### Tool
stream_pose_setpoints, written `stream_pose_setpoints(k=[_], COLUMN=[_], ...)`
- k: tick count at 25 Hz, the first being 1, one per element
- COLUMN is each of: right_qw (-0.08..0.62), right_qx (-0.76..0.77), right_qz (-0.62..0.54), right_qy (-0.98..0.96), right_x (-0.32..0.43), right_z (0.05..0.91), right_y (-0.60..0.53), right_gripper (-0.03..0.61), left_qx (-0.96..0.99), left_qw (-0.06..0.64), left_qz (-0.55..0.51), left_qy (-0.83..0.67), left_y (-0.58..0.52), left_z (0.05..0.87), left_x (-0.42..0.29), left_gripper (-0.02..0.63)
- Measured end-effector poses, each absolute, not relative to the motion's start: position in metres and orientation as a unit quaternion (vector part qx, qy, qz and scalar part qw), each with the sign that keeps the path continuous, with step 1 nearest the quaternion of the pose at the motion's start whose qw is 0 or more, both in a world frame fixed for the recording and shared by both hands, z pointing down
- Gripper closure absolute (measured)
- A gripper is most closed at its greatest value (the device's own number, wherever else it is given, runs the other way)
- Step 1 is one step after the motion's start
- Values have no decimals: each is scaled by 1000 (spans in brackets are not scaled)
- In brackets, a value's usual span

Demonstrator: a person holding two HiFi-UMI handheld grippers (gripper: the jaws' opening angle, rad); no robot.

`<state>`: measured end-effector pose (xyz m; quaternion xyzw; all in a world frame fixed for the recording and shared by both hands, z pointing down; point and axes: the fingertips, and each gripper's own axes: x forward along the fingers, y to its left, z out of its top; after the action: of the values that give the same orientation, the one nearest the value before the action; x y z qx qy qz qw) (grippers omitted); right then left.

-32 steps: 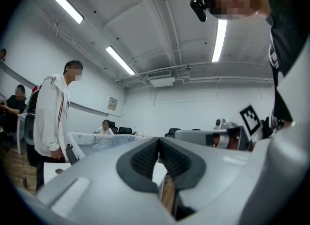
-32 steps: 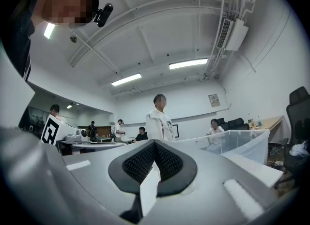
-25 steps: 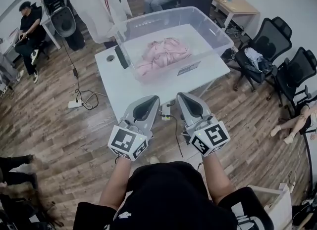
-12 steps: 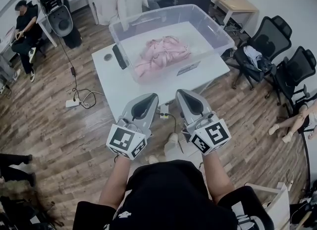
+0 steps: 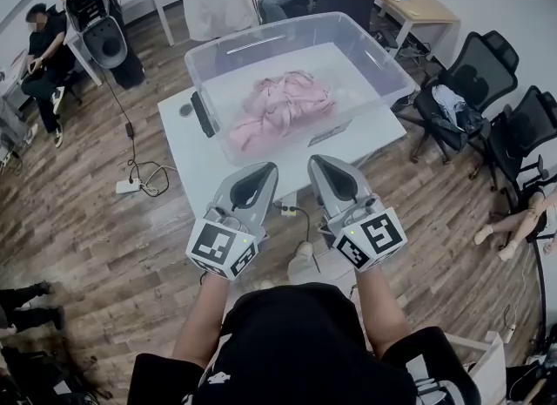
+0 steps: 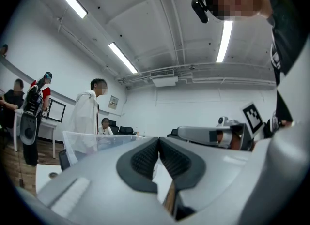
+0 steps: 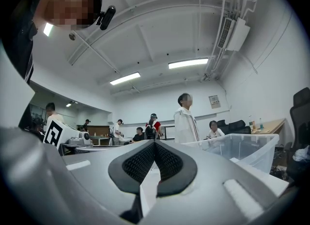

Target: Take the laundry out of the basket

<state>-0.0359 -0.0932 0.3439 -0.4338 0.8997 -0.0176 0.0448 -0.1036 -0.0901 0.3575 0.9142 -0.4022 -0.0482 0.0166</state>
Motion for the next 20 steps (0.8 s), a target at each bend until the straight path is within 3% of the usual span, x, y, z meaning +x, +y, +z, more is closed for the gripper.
stream_pose_setpoints(k=[20], right_qw=[47], right_qx=[-392], right_qz=[-22], right_qy=[918], right_x=[2], right_z=[343], right_y=[-177], right_gripper=[578], left_qx=[899], left_qw=[17], left_qz=[-38], left_qy=[-435], left_y=[-168], left_z=[358], left_x=[-57], left_gripper=[605])
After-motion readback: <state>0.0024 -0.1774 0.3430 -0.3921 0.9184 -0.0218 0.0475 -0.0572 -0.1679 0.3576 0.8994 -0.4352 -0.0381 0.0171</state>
